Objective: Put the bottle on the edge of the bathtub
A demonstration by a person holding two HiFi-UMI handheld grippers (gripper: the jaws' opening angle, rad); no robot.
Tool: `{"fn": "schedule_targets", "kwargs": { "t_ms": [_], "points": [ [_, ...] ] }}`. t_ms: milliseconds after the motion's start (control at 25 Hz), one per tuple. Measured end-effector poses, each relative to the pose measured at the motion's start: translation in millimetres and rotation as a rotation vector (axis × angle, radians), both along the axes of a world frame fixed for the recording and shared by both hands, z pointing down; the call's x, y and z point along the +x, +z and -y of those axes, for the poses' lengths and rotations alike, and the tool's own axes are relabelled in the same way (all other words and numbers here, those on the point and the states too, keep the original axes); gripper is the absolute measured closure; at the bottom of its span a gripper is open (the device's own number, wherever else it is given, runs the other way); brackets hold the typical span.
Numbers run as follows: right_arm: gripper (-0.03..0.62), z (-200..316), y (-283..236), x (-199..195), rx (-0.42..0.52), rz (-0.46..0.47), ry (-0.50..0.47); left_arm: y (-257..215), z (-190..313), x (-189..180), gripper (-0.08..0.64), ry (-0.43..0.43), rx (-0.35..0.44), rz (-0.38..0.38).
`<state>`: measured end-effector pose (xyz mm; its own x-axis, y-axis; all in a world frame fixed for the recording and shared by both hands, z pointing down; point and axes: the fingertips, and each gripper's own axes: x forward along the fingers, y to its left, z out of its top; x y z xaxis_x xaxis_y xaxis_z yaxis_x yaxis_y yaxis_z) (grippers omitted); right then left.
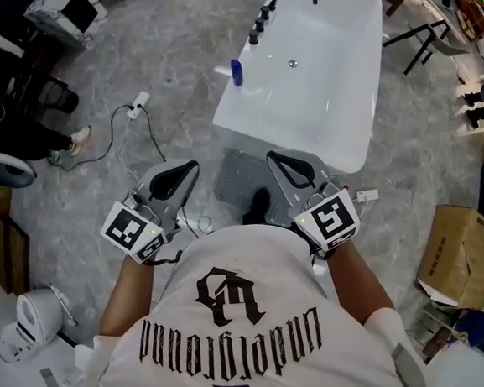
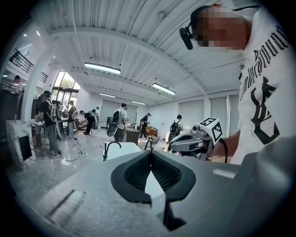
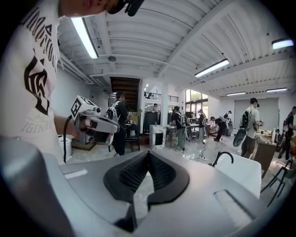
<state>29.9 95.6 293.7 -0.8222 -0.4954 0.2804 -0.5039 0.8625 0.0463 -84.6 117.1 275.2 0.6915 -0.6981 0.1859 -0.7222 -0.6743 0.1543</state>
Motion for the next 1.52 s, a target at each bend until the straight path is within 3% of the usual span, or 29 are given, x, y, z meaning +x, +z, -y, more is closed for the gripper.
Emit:
{"fn": "schedule_targets", "kwargs": {
  "t_ms": [440,720,1000,1520],
  "points": [
    [0.591,-142,-4,-89,0.017,0.008,-0.003,-6,-140,-82,0.552,-0.002,0.043,-0.018],
    [0.591,-204,-8,-115,0.019,-0.005,0.012,-3,-195,-105,0.552,0.031,0.045,-0.037],
    [0.591,-229,-25,-127,0.032,0.042,0.024,-5,-210,-117,0.552,0.022,0.051,-0.044],
    [0.591,-235,-29,-132,0.034,0.042,0.018,-7,-214,-119,0.552,0.031,0.056,-0.05]
  ]
}}
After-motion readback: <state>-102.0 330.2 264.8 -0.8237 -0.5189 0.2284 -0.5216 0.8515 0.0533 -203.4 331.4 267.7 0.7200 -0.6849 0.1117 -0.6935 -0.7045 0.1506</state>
